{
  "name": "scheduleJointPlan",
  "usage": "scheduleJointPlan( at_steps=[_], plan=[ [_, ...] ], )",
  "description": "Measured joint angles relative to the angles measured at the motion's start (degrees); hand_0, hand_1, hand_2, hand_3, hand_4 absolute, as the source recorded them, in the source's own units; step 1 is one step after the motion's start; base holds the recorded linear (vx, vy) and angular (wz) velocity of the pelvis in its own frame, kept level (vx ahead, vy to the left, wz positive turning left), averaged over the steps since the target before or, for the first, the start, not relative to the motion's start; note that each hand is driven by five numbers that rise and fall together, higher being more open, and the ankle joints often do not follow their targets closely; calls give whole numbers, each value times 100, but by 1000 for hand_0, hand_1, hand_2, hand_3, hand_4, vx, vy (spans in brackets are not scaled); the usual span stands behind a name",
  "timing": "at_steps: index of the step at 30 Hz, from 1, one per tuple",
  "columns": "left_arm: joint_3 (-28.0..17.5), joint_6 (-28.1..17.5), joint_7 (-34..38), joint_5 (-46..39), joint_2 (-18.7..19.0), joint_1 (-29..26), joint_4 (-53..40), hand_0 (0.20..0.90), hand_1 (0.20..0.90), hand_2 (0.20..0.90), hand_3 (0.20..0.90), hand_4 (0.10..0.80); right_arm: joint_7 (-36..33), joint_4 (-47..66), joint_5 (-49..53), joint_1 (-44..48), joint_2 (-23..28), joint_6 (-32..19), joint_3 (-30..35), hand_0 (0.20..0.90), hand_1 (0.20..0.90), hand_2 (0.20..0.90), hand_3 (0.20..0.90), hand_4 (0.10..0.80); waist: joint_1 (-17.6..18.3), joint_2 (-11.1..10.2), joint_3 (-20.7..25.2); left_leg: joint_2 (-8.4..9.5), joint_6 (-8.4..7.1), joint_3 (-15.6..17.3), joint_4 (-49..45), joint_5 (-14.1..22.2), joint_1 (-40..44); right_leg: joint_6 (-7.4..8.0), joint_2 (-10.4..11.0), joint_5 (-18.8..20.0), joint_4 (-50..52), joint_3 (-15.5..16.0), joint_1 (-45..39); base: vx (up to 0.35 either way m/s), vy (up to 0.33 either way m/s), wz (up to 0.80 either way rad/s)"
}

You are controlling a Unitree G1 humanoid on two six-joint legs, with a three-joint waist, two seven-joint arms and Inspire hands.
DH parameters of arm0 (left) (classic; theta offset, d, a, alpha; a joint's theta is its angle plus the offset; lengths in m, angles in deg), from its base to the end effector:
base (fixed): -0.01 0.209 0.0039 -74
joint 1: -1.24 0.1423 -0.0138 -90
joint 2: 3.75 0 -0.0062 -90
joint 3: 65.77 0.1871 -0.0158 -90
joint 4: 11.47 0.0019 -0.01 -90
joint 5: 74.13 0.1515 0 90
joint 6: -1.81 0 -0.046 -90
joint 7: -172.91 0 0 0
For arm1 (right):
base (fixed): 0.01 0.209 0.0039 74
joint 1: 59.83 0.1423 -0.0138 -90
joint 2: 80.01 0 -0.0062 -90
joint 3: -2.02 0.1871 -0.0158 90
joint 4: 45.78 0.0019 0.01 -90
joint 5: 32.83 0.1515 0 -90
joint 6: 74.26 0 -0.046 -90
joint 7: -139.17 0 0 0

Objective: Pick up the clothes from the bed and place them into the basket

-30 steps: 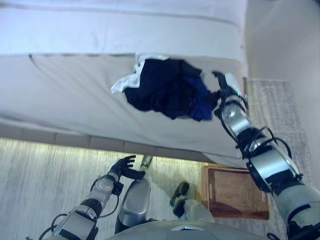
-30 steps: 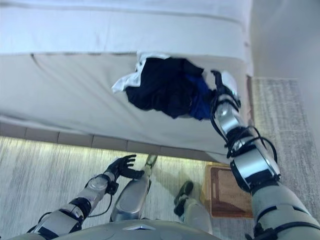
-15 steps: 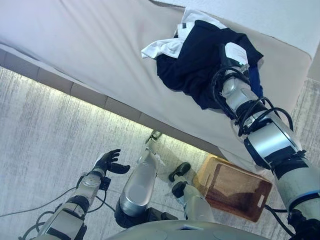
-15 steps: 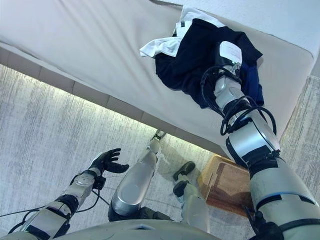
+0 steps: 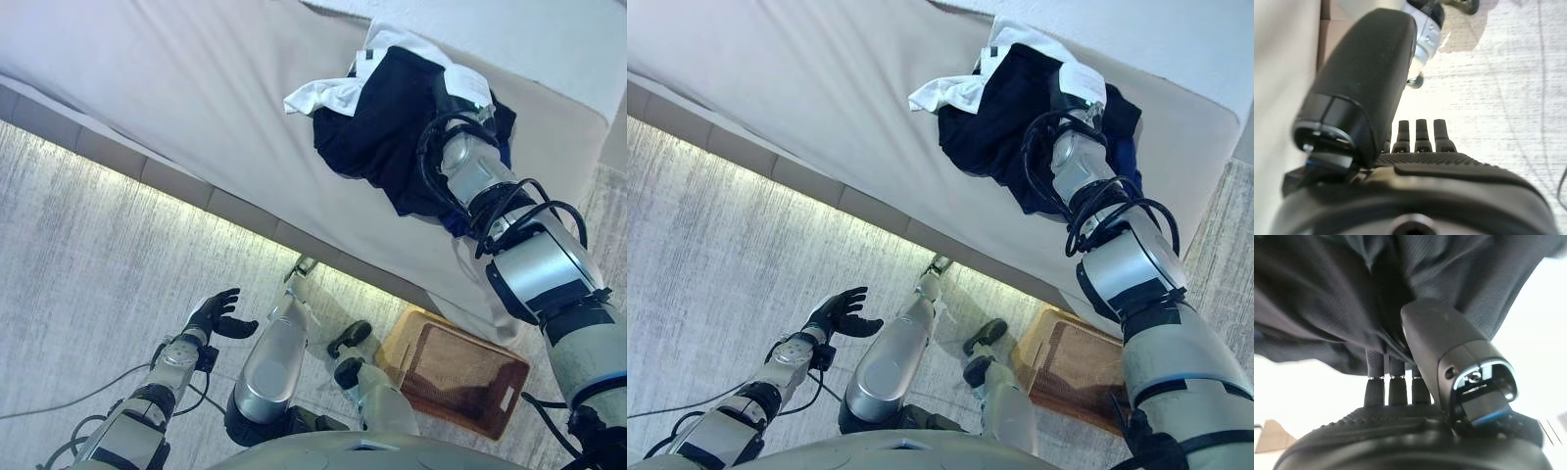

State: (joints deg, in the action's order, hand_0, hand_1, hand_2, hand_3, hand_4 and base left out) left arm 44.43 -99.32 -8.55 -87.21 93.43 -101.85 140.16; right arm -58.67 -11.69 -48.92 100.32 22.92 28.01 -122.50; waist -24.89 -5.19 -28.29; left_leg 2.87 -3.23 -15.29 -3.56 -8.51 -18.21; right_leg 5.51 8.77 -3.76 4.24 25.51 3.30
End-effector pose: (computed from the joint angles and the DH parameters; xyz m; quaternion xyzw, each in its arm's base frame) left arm 0.1890 0.2482 -0.0757 0.1733 0.3404 -0.0237 0.9239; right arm 0.3902 -0.1765 0.2176 -0.5554 -0.0833 -0.1502 0.8136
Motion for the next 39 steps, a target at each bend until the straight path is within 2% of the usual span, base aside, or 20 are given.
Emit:
scheduleJointPlan(
  at_steps=[6, 8, 11, 14, 18, 19, 23, 27, 33, 39],
  plan=[
    [-222, 56, -11, 378, 0, 189, -38, 900, 900, 900, 900, 800, -648, 1656, 139, -62, 573, -47, 485, 300, 300, 300, 200, 100, 211, -63, 36, 7, 68, 159, -1, 164, 584, 51, 16, 56, -30, -152, -508, 70, 30, -14],
    [-295, 145, -3, 477, 56, 330, -36, 900, 900, 900, 900, 800, -769, 1956, 140, -69, 744, -44, 715, 300, 300, 300, 200, 100, 313, -206, 131, 3, 102, 276, -4, 258, 694, 49, 47, 55, -46, -255, -573, 88, 13, -22],
    [-417, 359, -22, 647, 42, 456, -34, 900, 900, 900, 900, 800, -785, 2254, 146, -68, 1205, -26, 929, 300, 300, 300, 200, 100, 463, -279, 202, 2, 169, 421, 4, 263, 912, -4, 82, 93, -101, -431, -737, 57, -13, -26],
    [-469, 491, -13, 710, 65, 642, 1, 900, 900, 900, 900, 800, -800, 2263, 254, -104, 1368, 59, 1183, 300, 300, 300, 200, 100, 701, -407, 528, 19, 211, 577, 5, 348, 971, 22, 109, 115, -213, -566, -781, 12, -14, -25],
    [-513, 638, -26, 855, 15, 684, 59, 900, 900, 900, 900, 800, -591, 2262, 609, -228, 1754, 63, 1205, 300, 300, 300, 200, 100, 959, -392, 920, -10, 187, 746, 66, 368, 1119, 75, 89, 183, -439, -715, -917, -2, -45, -23],
    [-541, 649, -27, 858, -2, 735, 75, 900, 900, 900, 900, 800, -536, 2254, 666, -278, 1763, 69, 1205, 300, 300, 300, 200, 100, 979, -382, 1000, -5, 225, 808, 149, 331, 1244, 79, 74, 224, -516, -768, -994, -13, -52, -28],
    [-543, 719, -64, 877, -70, 982, 167, 900, 900, 900, 900, 800, -331, 2243, 945, -646, 1811, 73, 1204, 300, 300, 300, 200, 100, 1205, -379, 1497, -54, 212, 923, 360, 324, 1479, 74, 32, 230, -749, -818, -1188, -36, -50, -16],
    [-537, 757, -72, 978, -213, 1166, 300, 900, 900, 900, 900, 800, -290, 2219, 1355, -827, 1921, 73, 1204, 300, 300, 300, 200, 100, 1380, -246, 1763, -137, 161, 1029, 545, 279, 1710, 47, -57, 250, -947, -928, -1362, -69, -35, -17],
    [-519, 835, -93, 1100, -282, 1292, 330, 900, 900, 900, 900, 800, 0, 2216, 1671, -909, 2129, 71, 1208, 300, 300, 300, 200, 100, 1537, -67, 1882, -269, 97, 1164, 857, 181, 1979, 46, -146, 251, -948, -1079, -1380, -53, -8, -15],
    [-470, 874, -117, 1203, -269, 1222, 328, 900, 900, 900, 900, 800, 284, 2237, 1680, -1366, 2190, 129, 1600, 300, 300, 300, 200, 100, 1717, -54, 1889, -300, 97, 1354, 858, 181, 2061, 46, -145, 250, -948, -1261, -1371, -61, -30, -15]
  ],
)
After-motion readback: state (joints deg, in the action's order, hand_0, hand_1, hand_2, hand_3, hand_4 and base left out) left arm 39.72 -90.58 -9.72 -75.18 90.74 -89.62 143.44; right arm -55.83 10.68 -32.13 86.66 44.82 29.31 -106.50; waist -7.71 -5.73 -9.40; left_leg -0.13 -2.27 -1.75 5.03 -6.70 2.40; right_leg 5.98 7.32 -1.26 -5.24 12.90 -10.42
